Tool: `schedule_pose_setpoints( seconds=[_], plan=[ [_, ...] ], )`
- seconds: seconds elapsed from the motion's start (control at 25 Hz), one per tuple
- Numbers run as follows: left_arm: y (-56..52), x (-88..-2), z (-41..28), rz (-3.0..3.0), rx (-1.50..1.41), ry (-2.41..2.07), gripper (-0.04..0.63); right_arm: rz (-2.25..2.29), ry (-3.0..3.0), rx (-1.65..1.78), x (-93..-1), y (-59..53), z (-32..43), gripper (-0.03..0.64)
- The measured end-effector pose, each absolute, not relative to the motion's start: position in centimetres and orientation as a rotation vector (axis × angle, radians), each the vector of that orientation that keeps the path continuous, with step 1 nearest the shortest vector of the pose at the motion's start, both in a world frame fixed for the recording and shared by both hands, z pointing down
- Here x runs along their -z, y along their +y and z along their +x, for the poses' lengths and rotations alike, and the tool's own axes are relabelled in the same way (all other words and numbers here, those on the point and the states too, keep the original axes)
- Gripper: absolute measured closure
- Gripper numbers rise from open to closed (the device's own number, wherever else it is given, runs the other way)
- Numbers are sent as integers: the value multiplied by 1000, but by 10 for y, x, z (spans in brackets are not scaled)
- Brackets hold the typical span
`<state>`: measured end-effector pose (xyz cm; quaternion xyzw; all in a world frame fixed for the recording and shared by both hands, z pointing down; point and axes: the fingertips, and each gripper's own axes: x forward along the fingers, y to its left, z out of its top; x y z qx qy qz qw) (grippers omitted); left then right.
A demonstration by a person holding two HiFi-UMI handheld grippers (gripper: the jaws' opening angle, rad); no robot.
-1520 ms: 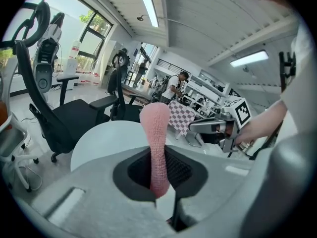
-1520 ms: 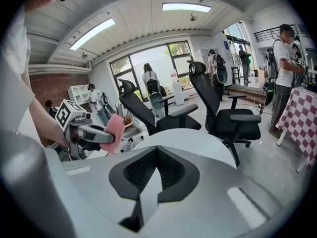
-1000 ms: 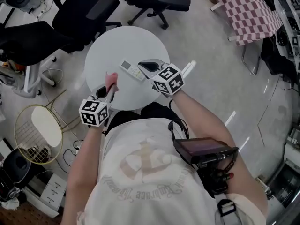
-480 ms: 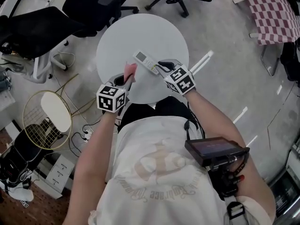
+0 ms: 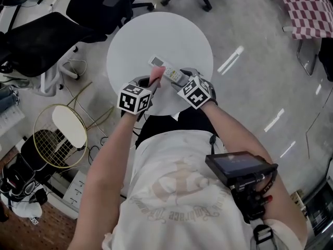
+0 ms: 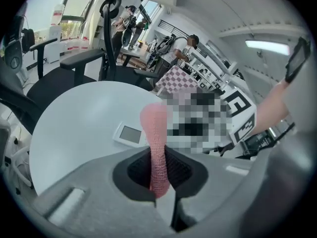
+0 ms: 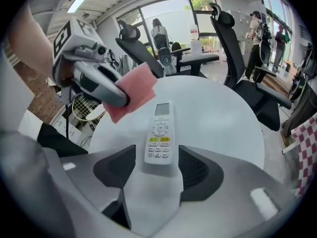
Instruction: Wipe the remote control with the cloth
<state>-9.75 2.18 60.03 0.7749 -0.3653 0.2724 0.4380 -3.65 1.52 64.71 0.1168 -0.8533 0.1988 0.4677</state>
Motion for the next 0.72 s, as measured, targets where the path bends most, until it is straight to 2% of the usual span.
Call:
schedule_pose_setpoints(
  seconds=[0.12, 0.2, 0.72],
  plan=[
    [15, -602, -88, 1942, -704, -874, 565, 275, -2035, -394, -660, 21, -34, 341],
    [13, -604, -81, 1947, -721, -855, 565, 282, -2028, -348, -663, 19, -32, 399],
    [8, -642, -55, 1890, -856, -719, 565, 166, -2053, -210, -668, 3, -41, 403]
  ],
)
